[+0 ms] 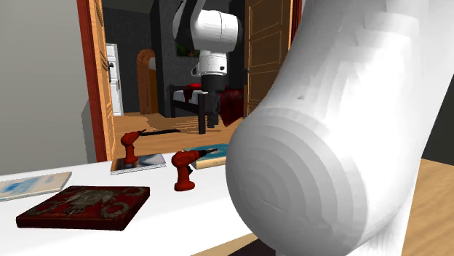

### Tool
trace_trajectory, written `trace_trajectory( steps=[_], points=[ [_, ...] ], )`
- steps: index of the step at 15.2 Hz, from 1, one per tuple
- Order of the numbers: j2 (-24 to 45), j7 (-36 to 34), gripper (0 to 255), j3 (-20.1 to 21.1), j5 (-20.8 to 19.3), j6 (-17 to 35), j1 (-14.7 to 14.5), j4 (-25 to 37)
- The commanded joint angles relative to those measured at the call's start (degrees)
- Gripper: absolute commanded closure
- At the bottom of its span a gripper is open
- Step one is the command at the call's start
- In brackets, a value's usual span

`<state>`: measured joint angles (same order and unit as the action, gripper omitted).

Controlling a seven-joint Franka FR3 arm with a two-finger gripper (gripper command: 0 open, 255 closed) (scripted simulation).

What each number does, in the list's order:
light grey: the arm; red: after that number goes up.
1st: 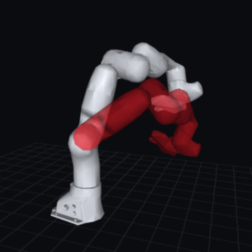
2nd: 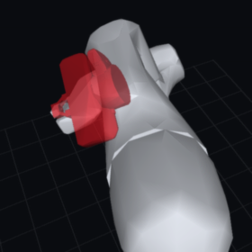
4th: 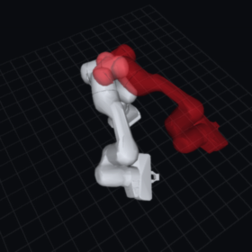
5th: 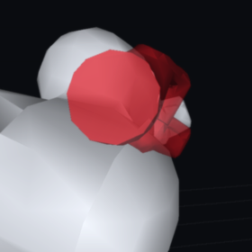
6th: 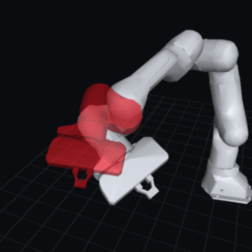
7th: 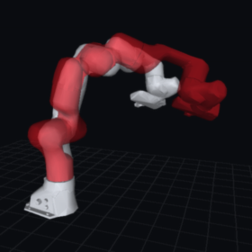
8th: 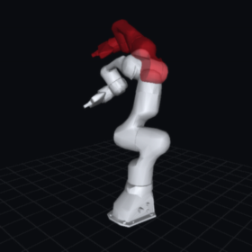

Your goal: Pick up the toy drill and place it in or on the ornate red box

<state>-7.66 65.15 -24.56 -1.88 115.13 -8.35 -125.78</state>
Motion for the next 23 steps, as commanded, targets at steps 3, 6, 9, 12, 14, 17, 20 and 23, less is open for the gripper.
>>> trace_trajectory(
  steps=[3,6,9,12,14,17,20,23],
  points=[
    [11.1,13.6,0,-1.0,6.3,1.3,-0.8,7.2],
    [18.8,22.5,0,-0.1,10.6,1.1,-0.1,12.9],
    [25.2,29.3,0,1.7,13.4,0.4,1.2,18.3],
    [25.9,29.7,0,2.0,13.9,2.4,1.3,16.9],
    [26.5,29.9,0,2.2,14.2,3.8,1.3,16.1],
    [27.3,30.2,0,2.4,14.7,5.6,1.3,15.0],
    [27.3,30.2,0,2.4,14.7,5.6,1.3,15.0],
    [27.3,30.2,0,2.4,14.7,5.6,1.3,15.0]
  ],
)
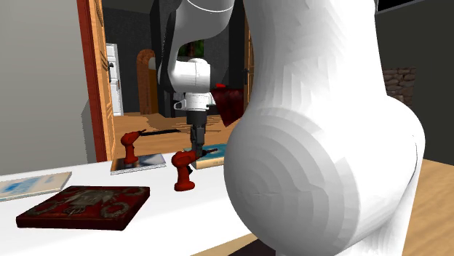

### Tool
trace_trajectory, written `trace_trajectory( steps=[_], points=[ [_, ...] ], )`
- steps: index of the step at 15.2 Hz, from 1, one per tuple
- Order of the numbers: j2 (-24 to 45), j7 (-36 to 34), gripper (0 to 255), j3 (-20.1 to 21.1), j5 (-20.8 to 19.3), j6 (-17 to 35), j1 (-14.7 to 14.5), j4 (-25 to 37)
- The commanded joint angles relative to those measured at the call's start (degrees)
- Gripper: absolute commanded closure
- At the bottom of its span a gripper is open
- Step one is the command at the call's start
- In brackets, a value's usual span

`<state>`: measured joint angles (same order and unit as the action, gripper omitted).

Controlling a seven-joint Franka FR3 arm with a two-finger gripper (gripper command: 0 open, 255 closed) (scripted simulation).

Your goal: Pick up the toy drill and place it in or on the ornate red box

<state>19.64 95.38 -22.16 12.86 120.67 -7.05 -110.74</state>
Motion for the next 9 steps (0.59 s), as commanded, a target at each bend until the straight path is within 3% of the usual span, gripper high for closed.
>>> trace_trajectory(
  steps=[1,2,9],
  points=[
    [0.0,0.0,0,0.0,0.0,0.0,0.0,0.0],
    [0.0,0.0,255,0.0,0.0,0.0,0.0,0.0],
    [0.0,0.0,255,0.0,0.0,0.0,0.0,-0.1]
  ],
)
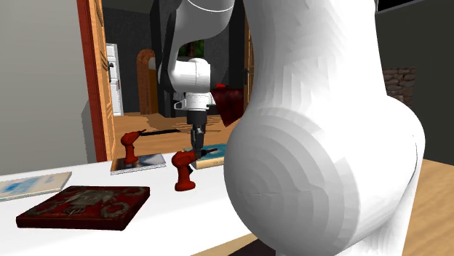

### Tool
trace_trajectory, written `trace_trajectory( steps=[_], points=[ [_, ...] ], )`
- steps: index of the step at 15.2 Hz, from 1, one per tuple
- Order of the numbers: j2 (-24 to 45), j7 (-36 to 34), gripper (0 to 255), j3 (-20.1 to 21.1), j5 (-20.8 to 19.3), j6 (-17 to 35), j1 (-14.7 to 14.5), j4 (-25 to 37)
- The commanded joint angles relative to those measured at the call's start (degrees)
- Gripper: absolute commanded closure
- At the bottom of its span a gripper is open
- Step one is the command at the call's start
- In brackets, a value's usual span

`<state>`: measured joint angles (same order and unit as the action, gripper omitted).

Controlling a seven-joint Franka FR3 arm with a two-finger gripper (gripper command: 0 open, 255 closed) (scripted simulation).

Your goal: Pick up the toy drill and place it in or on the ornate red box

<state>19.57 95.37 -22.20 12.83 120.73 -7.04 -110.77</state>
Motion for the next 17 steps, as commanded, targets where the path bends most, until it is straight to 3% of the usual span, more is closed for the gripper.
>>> trace_trajectory(
  steps=[1,17],
  points=[
    [0.0,0.0,255,0.0,0.0,0.0,0.0,-0.1],
    [-5.5,-2.4,255,-1.0,-3.0,-9.7,-0.7,4.7]
  ],
)
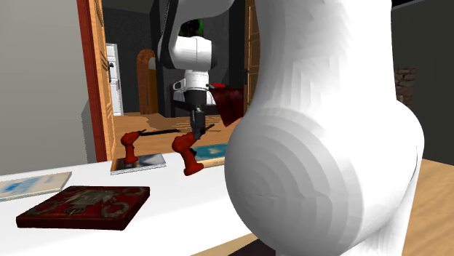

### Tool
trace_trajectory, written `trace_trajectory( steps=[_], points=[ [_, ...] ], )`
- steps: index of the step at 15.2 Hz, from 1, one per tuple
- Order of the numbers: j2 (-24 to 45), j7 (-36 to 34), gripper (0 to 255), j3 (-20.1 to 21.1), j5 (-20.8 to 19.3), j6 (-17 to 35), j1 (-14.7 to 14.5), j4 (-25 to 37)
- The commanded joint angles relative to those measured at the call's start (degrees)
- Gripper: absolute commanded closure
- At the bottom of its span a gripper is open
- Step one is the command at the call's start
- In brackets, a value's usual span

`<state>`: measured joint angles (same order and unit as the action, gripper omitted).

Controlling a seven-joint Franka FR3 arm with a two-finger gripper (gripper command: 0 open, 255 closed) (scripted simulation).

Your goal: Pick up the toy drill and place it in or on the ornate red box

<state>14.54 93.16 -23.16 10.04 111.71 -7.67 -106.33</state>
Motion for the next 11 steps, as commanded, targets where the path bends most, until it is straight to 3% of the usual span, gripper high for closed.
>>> trace_trajectory(
  steps=[1,8,11],
  points=[
    [-0.8,-0.4,255,-0.1,-0.4,-1.4,-0.1,0.7],
    [-2.5,-1.2,255,-0.3,-1.3,-6.2,-0.2,4.0],
    [-3.6,-5.2,255,1.1,-1.5,-6.4,-2.7,3.6]
  ],
)
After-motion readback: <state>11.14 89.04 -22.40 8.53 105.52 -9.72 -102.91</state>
